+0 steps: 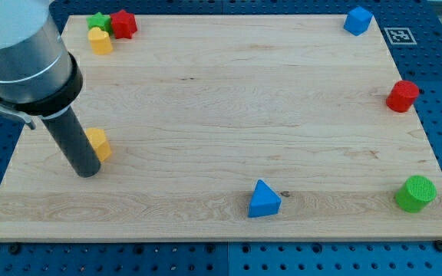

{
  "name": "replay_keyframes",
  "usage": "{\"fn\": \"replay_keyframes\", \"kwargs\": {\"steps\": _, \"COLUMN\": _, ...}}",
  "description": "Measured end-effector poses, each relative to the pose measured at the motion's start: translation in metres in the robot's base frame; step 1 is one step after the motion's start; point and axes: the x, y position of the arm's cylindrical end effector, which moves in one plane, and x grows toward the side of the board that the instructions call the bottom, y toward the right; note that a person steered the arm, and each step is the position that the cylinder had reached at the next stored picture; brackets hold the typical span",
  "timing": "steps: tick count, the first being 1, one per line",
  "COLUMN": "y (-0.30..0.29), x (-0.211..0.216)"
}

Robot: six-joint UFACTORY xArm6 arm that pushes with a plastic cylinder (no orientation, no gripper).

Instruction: Place the yellow hexagon diagonally to the yellow heart

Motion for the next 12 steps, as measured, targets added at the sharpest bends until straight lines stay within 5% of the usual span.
{"fn": "replay_keyframes", "kwargs": {"steps": 5, "y": 0.028, "x": -0.028}}
{"fn": "replay_keyframes", "kwargs": {"steps": 7, "y": -0.006, "x": -0.025}}
{"fn": "replay_keyframes", "kwargs": {"steps": 12, "y": 0.026, "x": -0.120}}
